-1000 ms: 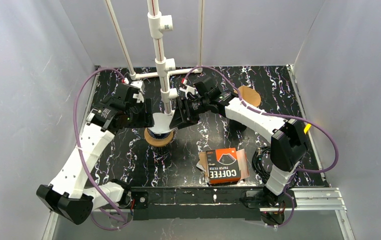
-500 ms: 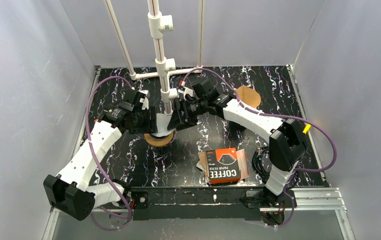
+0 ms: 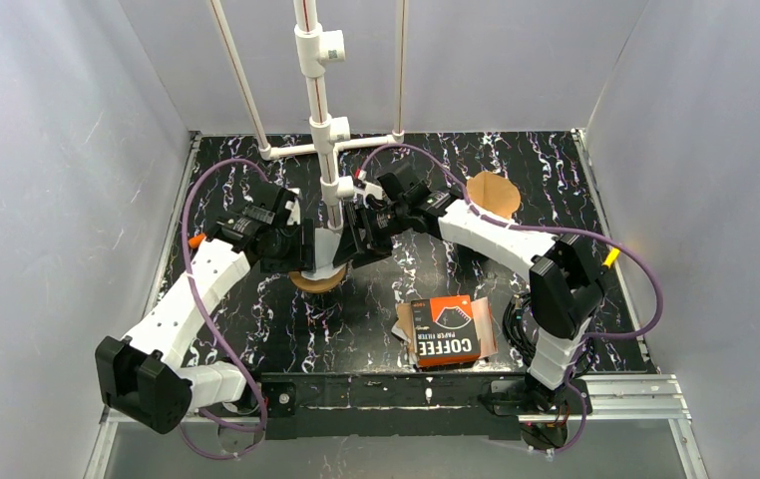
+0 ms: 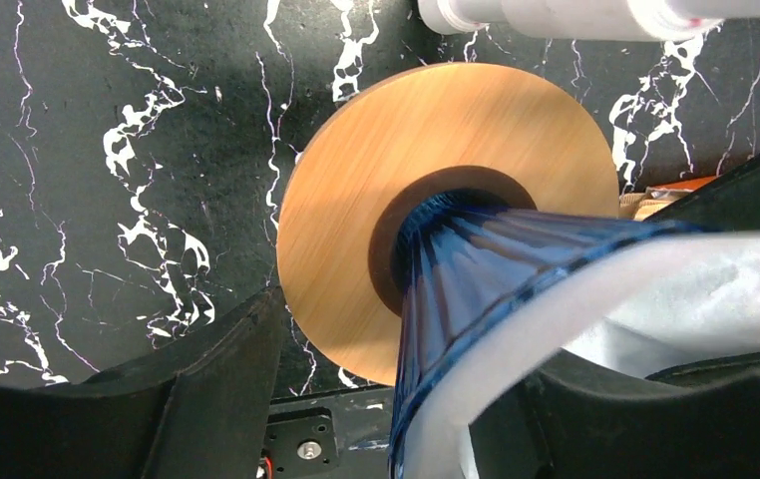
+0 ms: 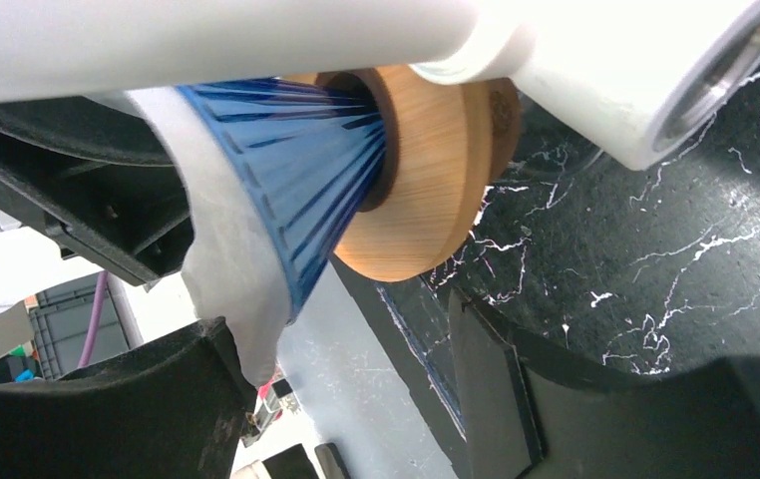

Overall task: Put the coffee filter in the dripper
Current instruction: Adjust the coffee filter in the coffee dripper.

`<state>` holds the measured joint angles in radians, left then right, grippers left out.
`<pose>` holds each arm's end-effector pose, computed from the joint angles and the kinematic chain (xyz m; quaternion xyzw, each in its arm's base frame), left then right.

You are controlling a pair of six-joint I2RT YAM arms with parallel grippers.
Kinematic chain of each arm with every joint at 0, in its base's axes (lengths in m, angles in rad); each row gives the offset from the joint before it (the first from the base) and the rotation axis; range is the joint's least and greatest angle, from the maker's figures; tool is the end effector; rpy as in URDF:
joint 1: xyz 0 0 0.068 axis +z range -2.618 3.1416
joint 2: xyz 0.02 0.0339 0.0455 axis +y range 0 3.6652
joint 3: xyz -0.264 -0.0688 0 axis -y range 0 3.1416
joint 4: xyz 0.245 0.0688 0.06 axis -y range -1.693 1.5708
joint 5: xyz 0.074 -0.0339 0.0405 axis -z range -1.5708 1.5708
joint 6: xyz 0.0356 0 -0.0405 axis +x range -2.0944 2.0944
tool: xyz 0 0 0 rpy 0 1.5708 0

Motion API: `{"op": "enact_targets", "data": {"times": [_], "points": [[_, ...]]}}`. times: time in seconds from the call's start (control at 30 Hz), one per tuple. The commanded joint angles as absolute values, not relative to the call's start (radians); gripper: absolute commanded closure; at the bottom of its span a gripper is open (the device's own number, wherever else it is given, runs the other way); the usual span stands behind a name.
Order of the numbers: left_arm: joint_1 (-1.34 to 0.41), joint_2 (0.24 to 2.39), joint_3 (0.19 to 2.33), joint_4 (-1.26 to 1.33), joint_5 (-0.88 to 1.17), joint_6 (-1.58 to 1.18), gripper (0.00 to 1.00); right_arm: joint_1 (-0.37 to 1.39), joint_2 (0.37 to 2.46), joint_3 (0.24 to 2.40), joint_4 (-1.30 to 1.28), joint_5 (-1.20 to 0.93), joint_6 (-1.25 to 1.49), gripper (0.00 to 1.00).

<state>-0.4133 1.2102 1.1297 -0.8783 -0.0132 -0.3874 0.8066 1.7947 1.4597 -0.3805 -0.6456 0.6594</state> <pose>0.2189 -0.0955 0.3109 0.0104 0.9535 -0.1116 0.2799 0.2662 0.3087 0.2798 -0.1947 0.8509 0.4777 0.0992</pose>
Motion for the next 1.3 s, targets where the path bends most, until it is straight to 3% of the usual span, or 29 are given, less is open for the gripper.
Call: {"op": "enact_targets", "data": {"times": [0.0,0.5,0.8,1.27], "points": [[-0.407,1.23,1.11,-0.877,-0.019,-0.394,0.4,0.814,1.824,1.47,-0.422,-0.624,0.653,0.27],[-0.407,1.244,1.105,-0.888,-0.098,-0.412,0.32,0.816,1.836,1.529,-0.474,-0.613,0.625,0.22],[-0.407,1.227,1.142,-0.908,-0.081,-0.389,0.26,0.801,1.744,1.534,-0.449,-0.57,0.609,0.09],[-0.407,1.149,1.187,-0.936,-0.045,-0.398,0.21,0.77,1.693,1.474,-0.317,-0.617,0.672,0.1]]}}
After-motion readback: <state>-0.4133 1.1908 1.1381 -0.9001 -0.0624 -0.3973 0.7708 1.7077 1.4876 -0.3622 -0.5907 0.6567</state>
